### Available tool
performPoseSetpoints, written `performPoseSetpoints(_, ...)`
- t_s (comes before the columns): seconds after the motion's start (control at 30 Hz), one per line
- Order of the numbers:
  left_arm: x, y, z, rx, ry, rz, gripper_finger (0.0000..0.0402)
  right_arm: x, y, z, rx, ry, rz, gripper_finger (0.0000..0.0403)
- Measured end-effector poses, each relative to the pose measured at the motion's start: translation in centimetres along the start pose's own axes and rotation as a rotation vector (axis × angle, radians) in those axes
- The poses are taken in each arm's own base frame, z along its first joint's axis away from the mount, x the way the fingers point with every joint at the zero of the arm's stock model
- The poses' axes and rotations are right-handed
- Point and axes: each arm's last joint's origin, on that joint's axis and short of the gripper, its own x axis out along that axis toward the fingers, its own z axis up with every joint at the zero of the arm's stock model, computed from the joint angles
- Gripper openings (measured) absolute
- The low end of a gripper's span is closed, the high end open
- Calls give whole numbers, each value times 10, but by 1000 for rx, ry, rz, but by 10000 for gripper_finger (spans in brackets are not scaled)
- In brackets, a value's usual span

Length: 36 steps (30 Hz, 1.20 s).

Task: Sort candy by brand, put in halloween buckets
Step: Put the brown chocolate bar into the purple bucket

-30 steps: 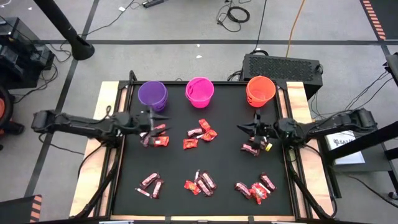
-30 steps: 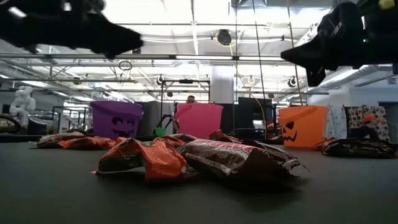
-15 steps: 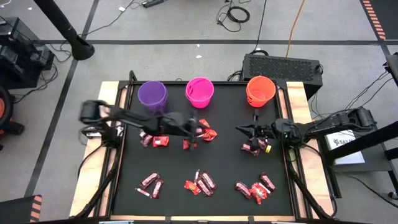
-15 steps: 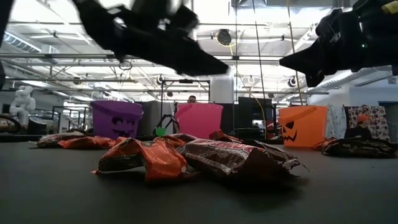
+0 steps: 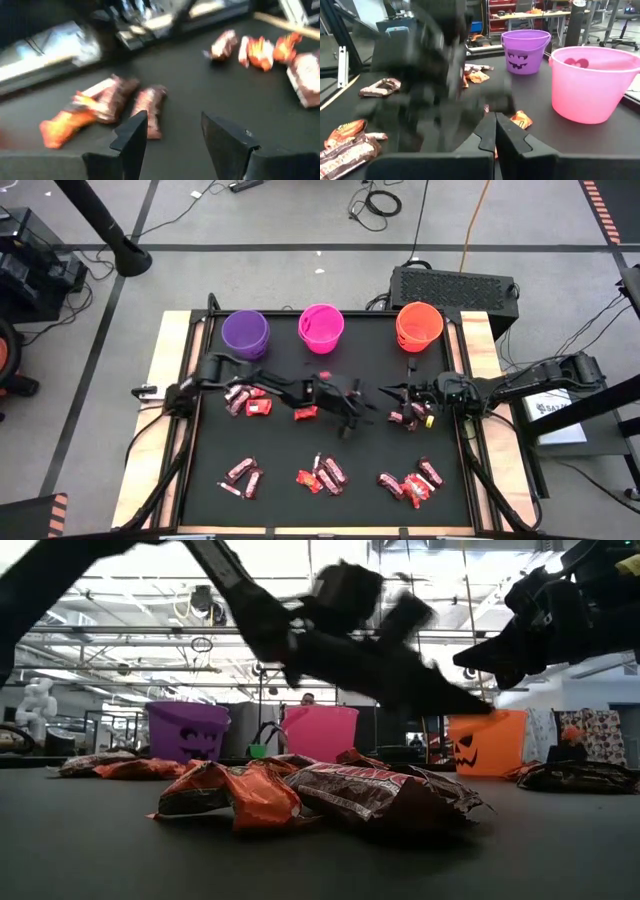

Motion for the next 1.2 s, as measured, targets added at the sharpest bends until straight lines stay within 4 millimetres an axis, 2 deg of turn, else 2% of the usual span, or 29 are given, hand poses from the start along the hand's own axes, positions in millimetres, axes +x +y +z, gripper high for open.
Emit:
performPoseSetpoints(0.13, 33, 5, -9, 25, 36, 15, 194, -1, 0, 2, -3, -16, 3, 0)
performPoseSetpoints(0.3, 54, 9, -22, 15, 56, 22, 194, -2, 0, 1, -6, -3, 1, 0)
performPoseSetpoints(0.6, 71, 13, -30, -12, 88, 55, 194, -3, -1, -1, -9, 26, -2, 0)
performPoseSetpoints(0.77, 83, 13, -25, -33, 141, 59, 194, -3, 0, 2, -1, -10, 2, 0)
performPoseSetpoints(1.03, 86, 13, -24, -56, 187, 72, 193, -4, 0, 3, 1, -17, -1, 0)
performPoseSetpoints(1.2, 86, 12, -25, -59, 200, 71, 159, -4, 0, 3, 1, -19, -1, 0)
